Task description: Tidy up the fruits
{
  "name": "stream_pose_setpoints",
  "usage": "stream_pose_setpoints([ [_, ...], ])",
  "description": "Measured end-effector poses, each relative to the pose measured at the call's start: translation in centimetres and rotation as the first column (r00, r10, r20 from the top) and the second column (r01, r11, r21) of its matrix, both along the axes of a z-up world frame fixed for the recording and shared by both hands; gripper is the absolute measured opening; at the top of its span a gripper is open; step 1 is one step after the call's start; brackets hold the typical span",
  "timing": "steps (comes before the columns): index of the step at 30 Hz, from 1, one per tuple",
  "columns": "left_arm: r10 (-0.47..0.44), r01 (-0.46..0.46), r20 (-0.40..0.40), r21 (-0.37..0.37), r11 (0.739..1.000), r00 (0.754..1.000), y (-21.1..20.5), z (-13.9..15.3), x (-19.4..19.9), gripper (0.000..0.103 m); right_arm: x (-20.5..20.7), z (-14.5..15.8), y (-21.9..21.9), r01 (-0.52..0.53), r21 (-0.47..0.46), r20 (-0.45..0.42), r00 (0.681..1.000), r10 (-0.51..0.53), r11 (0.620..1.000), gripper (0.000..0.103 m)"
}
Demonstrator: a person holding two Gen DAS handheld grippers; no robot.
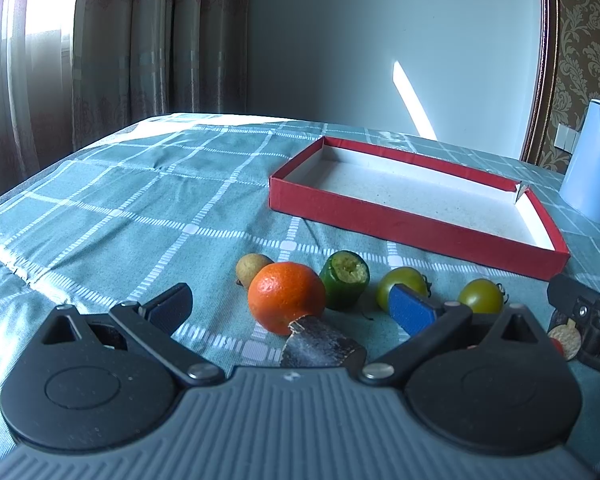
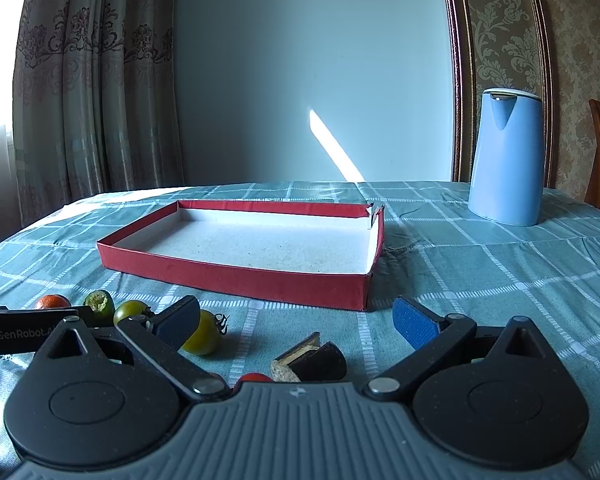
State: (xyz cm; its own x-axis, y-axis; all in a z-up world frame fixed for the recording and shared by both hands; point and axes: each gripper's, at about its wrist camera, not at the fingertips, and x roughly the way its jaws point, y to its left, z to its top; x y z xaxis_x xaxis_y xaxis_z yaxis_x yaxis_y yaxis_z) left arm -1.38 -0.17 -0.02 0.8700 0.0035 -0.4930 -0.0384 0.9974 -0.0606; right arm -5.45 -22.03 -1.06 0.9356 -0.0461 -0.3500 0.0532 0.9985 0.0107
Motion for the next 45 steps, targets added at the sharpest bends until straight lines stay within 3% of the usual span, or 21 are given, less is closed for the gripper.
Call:
stream_pose_setpoints([
  [12,-0.009,0.009,-0.013,-0.015,1.0,1.0,0.2,-0.1,0.2,0.103,-0.3,0.1,-1.0,-0.041,0.057,-0.013,0.999,0.041,0.998,0.103],
  [21,-0.02,0.019,-0.012,-0.04,0.999,1.0,0.5,-0.1,0.3,0.103,-3.7,0.0,-4.4,-0.089,-0.043,-0.042,0.995,0.087,0.995,0.103],
  [26,-0.018,0.018,-0.01,-0.046,0.999,1.0,0.6,0.0,0.3,0.103,-4.2,-0.1,-4.2,-0.12,-0.106,-0.058,0.992,0.114,0.987,0.102],
  [27,-0.017,0.016,-0.009,-0.048,0.999,1.0,0.6,0.0,0.2,0.103,-4.3,-0.1,-3.9,-0.139,-0.109,-0.053,0.99,0.134,0.984,0.101],
  [33,-0.013,0.012,-0.012,-0.052,0.999,1.0,0.7,0.0,0.2,0.103,-4.1,-0.1,-1.3,-0.278,-0.091,-0.082,0.959,0.271,0.956,0.06],
  [40,-0.013,0.013,-0.015,-0.054,0.998,1.0,0.8,0.0,0.3,0.103,-2.6,-0.7,1.6,-0.373,-0.12,-0.13,0.925,0.358,0.92,0.052],
  [45,-0.016,0.015,-0.016,-0.057,0.998,1.0,0.8,0.0,0.3,0.103,-1.4,-0.8,2.3,-0.411,-0.121,-0.16,0.907,0.39,0.904,0.039],
])
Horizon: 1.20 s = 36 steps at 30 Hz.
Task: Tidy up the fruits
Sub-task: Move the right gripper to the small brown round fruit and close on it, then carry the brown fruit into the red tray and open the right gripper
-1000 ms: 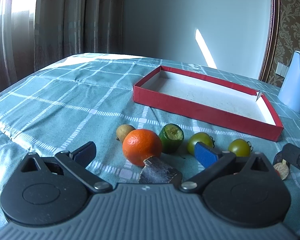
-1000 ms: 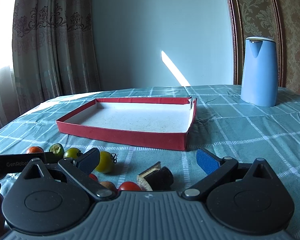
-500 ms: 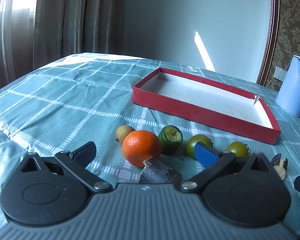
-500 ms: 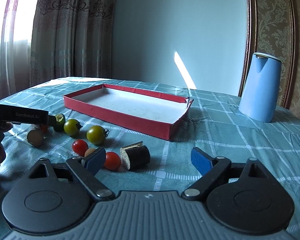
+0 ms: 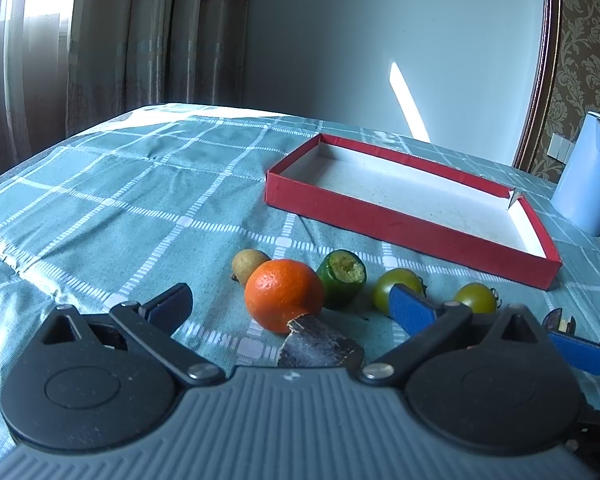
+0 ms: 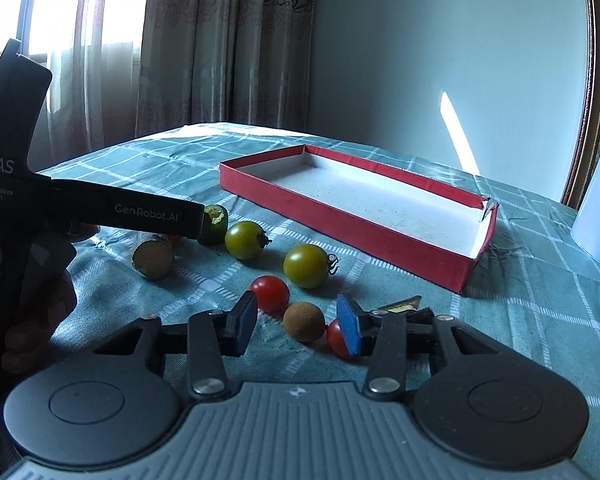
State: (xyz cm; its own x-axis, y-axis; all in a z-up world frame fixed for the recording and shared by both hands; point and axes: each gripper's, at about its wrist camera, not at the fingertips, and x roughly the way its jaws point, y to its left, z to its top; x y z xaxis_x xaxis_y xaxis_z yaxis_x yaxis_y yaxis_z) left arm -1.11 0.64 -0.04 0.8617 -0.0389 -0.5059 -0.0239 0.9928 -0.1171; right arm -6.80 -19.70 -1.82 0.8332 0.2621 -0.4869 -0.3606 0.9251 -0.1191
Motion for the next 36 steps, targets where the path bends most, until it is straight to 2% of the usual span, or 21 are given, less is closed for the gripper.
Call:
stream_pose_setpoints([
  [6,-0.003,0.003,0.001,-0.005,1.0,1.0,0.0,0.0,0.0,0.103,0.7,-0.5,1.0,-0.011,-0.089,-0.017,1.0,0.009,0.996,0.038],
  [13,-0.016,0.016,-0.02,-0.008,1.0,1.0,0.0,-0.2,0.3,0.103,0.4,-1.2,2.6,-0.001,-0.249,0.027,1.0,0.008,0.969,0.029],
  [15,-0.013,0.013,-0.02,-0.007,1.0,1.0,0.0,-0.2,0.3,0.103,0.3,-1.3,2.8,-0.004,-0.272,0.035,0.999,0.014,0.962,0.024],
  [19,-0.01,0.01,-0.02,-0.006,1.0,1.0,0.0,-0.2,0.2,0.103,-0.2,-1.5,3.0,-0.006,-0.304,0.049,0.999,0.022,0.953,0.024],
  [26,-0.006,0.005,-0.092,-0.008,1.0,0.996,0.1,-0.6,1.2,0.103,-0.3,-1.4,2.7,-0.011,-0.286,0.049,0.998,0.026,0.958,0.024],
  [36,-0.012,0.011,-0.091,-0.011,1.0,0.996,0.2,-0.7,1.2,0.103,-0.8,-0.9,1.8,-0.013,-0.231,0.075,0.997,0.031,0.973,0.023],
])
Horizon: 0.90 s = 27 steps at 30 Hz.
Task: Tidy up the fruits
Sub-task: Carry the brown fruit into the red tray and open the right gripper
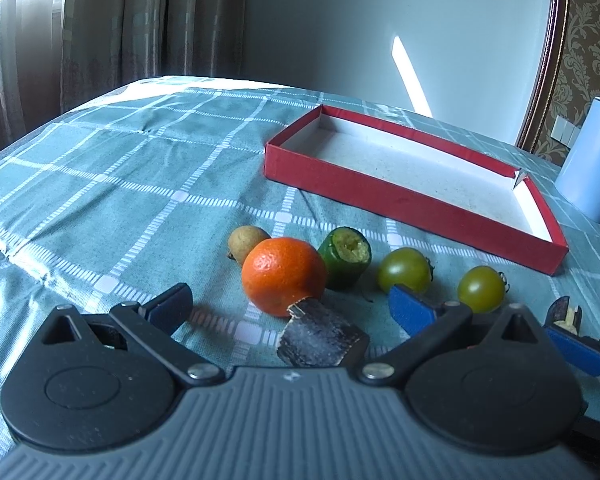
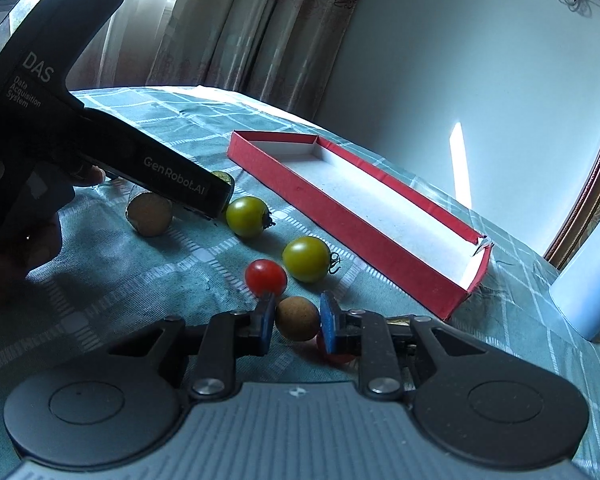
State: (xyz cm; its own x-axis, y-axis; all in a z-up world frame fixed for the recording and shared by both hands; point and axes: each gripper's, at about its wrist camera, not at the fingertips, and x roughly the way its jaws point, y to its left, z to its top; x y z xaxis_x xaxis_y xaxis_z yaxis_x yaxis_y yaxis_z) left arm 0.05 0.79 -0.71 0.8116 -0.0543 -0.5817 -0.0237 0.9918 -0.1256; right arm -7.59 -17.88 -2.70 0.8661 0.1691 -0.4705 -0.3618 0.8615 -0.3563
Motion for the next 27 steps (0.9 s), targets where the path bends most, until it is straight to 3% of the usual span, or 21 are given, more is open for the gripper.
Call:
stream_pose_setpoints([
  [4,-0.003,0.003,0.001,-0.003,1.0,1.0,0.0,0.0,0.1,0.103,0.1,1.8,-0.6,0.001,0.057,0.044,0.999,-0.004,0.998,0.023],
  [8,-0.006,0.006,0.003,-0.007,1.0,1.0,0.1,0.0,0.0,0.103,3.4,4.2,-2.2,0.06,0.17,0.061,0.996,-0.071,0.984,0.023],
  [16,-0.061,0.061,0.008,0.007,0.998,0.998,0.1,0.2,-0.7,0.103,13.2,4.6,-7.1,0.258,0.374,-0.072,0.966,-0.249,0.891,0.023],
  [19,-0.114,0.113,0.02,0.057,0.992,0.993,-0.1,0.3,-1.6,0.103,15.3,3.4,-7.9,0.305,0.378,-0.103,0.952,-0.288,0.874,0.024],
  [24,-0.198,0.195,0.035,0.072,0.978,0.98,0.3,0.2,-3.3,0.103,16.5,1.8,-8.3,0.367,0.329,-0.138,0.93,-0.34,0.87,0.024],
  [27,-0.248,0.244,0.046,0.074,0.967,0.968,0.4,0.0,-4.0,0.103,15.5,2.3,-8.6,0.332,0.376,-0.097,0.942,-0.32,0.865,0.024],
])
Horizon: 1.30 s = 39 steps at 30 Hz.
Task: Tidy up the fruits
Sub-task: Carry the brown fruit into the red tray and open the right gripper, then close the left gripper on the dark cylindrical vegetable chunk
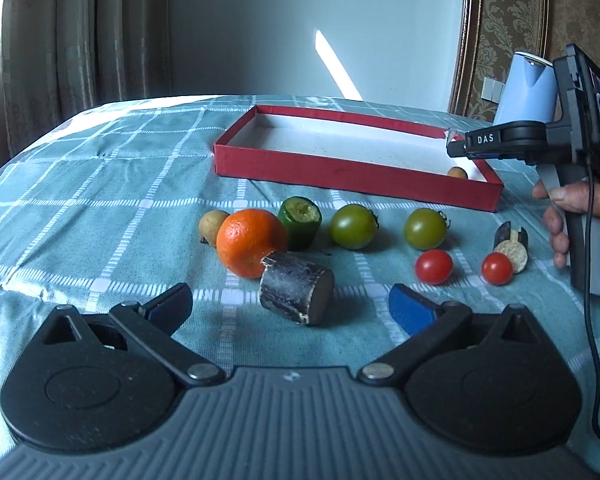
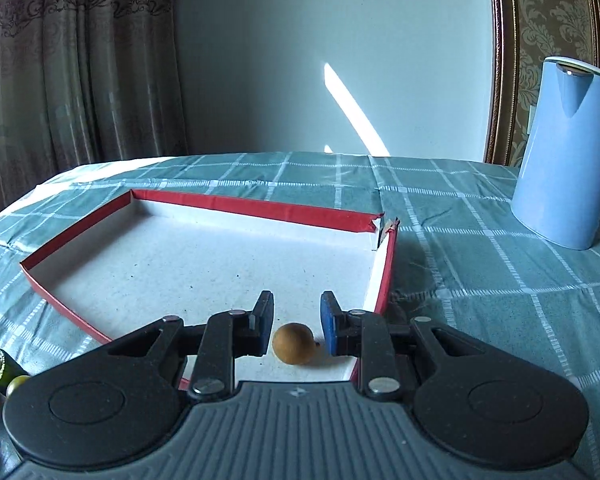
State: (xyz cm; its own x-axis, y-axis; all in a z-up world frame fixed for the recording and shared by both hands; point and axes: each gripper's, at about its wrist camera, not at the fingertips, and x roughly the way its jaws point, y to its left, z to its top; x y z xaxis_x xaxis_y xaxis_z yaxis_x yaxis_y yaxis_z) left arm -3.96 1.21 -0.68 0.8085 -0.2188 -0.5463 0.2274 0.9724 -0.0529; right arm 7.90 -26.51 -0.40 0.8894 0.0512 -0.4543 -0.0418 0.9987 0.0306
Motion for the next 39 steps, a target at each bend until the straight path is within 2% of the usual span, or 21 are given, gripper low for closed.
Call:
stream_pose_setpoints([
  [4,-0.05,0.05,0.043,0.019,0.999,0.998,-0.5,0.1,-0.5,0.103,-0.9,1.0,-0.4,-0.011,0.034,0.053,0.999,0.009,0.999,0.024],
  [7,-0.056,0.054,0.059,0.035,0.998,0.997,-0.8,0.2,-0.7,0.103,-1.2,1.2,-0.6,-0.019,0.053,0.066,0.998,0.016,0.998,0.025],
  [16,-0.024,0.022,0.024,0.074,0.997,0.999,-1.4,0.1,0.3,0.103,-1.8,1.8,-1.2,-0.043,0.101,0.1,0.994,0.033,0.994,0.025],
  [21,0.001,-0.001,0.0,0.092,0.996,1.0,-1.6,0.0,1.0,0.103,-1.7,1.7,-1.1,-0.05,0.104,0.087,0.995,0.041,0.993,0.025],
  [22,0.015,-0.015,-0.007,0.093,0.996,1.0,-1.6,0.0,1.2,0.102,-1.8,1.7,-1.1,-0.051,0.105,0.087,0.995,0.042,0.993,0.025],
  [24,0.026,-0.024,-0.027,0.078,0.997,0.999,-1.4,-0.1,1.6,0.086,-1.9,1.7,-1.1,-0.06,0.112,0.093,0.994,0.05,0.992,0.025],
  [26,0.038,-0.034,-0.055,0.067,0.997,0.998,-1.1,-0.3,1.9,0.085,-2.0,1.8,-1.0,-0.062,0.11,0.097,0.994,0.052,0.992,0.025],
  [31,0.034,-0.031,-0.043,0.067,0.997,0.998,-1.1,-0.4,1.6,0.081,-2.0,1.8,-1.1,-0.061,0.113,0.099,0.994,0.049,0.992,0.025],
  [33,0.021,-0.019,-0.039,0.061,0.998,0.999,-1.1,-0.4,1.5,0.075,-2.0,1.7,-1.0,-0.06,0.11,0.096,0.994,0.049,0.992,0.025],
  [39,0.007,-0.005,-0.03,0.068,0.998,1.0,-1.4,-0.5,1.2,0.069,-2.1,1.8,-1.0,-0.058,0.11,0.103,0.994,0.047,0.992,0.025],
])
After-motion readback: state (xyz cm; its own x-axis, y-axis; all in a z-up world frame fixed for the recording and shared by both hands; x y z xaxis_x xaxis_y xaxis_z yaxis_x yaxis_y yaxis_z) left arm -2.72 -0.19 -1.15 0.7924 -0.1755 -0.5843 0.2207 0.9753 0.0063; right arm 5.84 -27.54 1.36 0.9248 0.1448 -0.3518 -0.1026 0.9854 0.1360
